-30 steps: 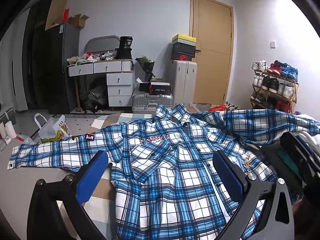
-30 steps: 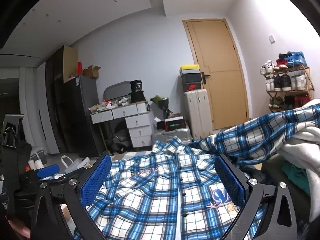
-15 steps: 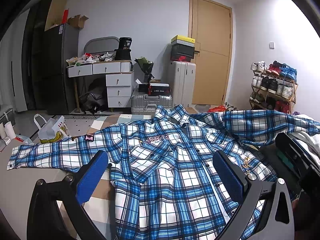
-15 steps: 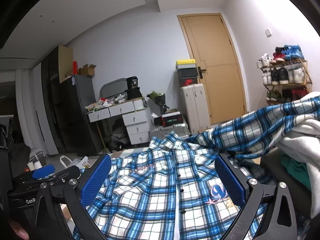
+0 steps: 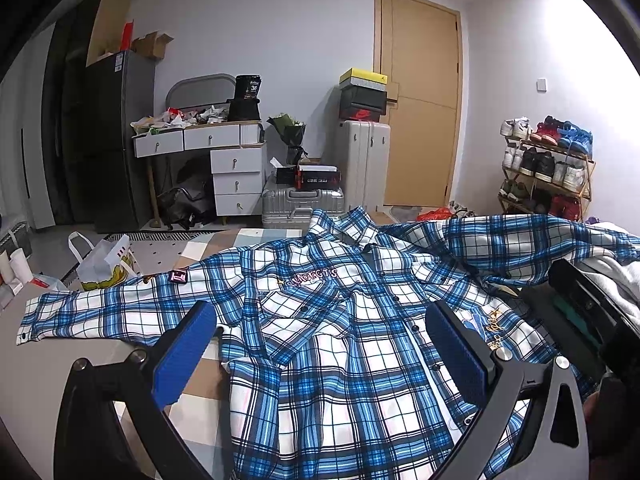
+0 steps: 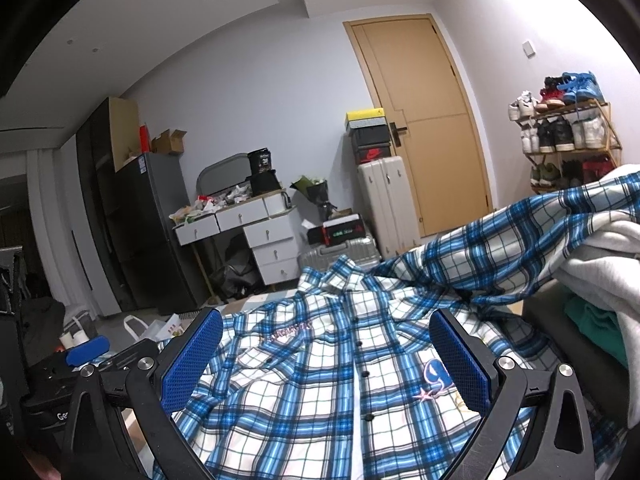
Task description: Fold large clothes
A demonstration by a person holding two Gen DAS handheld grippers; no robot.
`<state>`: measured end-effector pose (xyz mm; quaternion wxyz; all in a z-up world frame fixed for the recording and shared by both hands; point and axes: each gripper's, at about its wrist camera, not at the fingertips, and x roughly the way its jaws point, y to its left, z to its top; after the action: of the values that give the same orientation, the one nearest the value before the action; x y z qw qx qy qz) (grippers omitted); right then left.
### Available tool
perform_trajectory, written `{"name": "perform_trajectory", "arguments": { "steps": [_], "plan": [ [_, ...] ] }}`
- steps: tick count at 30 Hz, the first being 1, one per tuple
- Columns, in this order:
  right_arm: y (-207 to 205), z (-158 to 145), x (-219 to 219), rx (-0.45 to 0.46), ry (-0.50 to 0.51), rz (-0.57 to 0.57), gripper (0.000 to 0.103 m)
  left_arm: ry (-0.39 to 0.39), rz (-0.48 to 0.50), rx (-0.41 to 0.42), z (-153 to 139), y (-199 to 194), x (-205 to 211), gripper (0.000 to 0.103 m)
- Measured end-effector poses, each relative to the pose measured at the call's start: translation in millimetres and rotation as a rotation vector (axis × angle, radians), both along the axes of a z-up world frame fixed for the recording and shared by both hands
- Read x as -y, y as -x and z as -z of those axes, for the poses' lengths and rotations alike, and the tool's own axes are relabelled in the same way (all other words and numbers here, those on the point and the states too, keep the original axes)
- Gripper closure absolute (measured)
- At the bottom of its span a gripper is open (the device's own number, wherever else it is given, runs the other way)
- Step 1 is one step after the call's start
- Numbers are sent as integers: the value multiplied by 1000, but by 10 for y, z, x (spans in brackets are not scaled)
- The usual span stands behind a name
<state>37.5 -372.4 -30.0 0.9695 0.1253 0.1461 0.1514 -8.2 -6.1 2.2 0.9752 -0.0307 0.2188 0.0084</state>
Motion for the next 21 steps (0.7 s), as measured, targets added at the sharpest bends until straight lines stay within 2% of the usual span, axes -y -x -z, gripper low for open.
{"name": "perform_trajectory", "arguments": {
  "steps": [21],
  "plan": [
    [-21,26,3,-14,0,1,0,-9,7,-3,-2,3,17,1]
  ]
}}
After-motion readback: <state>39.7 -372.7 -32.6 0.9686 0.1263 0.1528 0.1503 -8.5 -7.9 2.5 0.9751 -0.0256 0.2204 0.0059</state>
